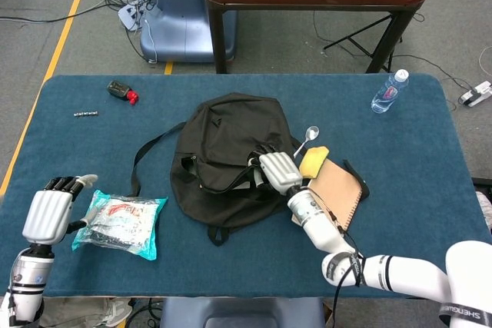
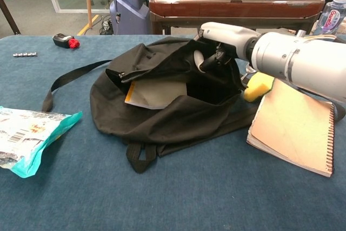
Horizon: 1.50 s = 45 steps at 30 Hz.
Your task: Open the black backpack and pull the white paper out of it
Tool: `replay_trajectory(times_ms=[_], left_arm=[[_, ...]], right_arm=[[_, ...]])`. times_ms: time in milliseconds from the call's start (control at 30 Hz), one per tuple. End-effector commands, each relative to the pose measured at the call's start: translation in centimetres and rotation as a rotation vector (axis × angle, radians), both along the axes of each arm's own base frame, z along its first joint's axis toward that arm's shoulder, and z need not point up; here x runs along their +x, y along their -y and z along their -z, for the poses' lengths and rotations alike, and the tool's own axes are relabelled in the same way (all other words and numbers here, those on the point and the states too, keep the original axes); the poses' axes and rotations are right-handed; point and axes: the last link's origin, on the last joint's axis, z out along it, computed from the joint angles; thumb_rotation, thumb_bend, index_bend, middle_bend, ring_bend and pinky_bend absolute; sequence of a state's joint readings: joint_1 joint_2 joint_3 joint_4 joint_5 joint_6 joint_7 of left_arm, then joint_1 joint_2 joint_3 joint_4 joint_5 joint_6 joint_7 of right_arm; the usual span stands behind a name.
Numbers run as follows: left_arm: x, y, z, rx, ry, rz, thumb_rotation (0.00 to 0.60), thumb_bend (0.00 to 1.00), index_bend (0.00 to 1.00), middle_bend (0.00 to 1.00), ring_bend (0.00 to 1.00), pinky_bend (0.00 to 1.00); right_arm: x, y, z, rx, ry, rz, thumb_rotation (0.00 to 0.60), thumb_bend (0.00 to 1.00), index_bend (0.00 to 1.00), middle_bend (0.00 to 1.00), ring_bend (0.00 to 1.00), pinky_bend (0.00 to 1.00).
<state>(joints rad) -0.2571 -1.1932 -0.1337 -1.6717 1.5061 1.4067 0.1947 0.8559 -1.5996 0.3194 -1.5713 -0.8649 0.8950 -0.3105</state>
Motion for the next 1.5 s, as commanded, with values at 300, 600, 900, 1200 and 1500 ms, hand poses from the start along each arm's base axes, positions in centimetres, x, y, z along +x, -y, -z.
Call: replay_trajectory(times_ms=[300,600,900,1200,1500], left_arm=[[7.6,-4.4,3.3,-0.153,0.059,0.403,0.600,0.27,0.43,0.42,0.35,0.29],[11.2,-7.6,9.0,-0.301,0.040,0.626,0.600,0.27,0.46,0.47,0.40,0.39],[11.6,-11.4,13.8,-0.359,-0.066,0.644,0.600,0.27,0.46,0.48,0.41,0.41],[10.9,-13.9,16.7,-0.339,-0.177,0.637,0.600,0.27,0.43,0.48,0.41,0.41],[9.5,-14.4,17.6,-0.328,-0.237,0.630,0.600,0.27,0.39,0.48,0.40,0.41]], right_arm=[[-1.1,2.4,-1.5,-0.118,0.052,0.110,0.600,0.74,0.60,0.30,0.11,0.10],[-1.6,3.1,-2.3,-0.147,0.092,0.172,0.600,0.74,0.60,0.30,0.11,0.10],[-1.8,3.2,-2.7,-0.166,0.064,0.174,0.600,0.74,0.60,0.30,0.11,0.10],[-2.1,3.8,-2.5,-0.168,0.027,0.178,0.600,0.74,0.60,0.30,0.11,0.10],[-2.3,5.3,-2.1,-0.163,0.020,0.214,0.600,0.74,0.60,0.29,0.11,0.10]])
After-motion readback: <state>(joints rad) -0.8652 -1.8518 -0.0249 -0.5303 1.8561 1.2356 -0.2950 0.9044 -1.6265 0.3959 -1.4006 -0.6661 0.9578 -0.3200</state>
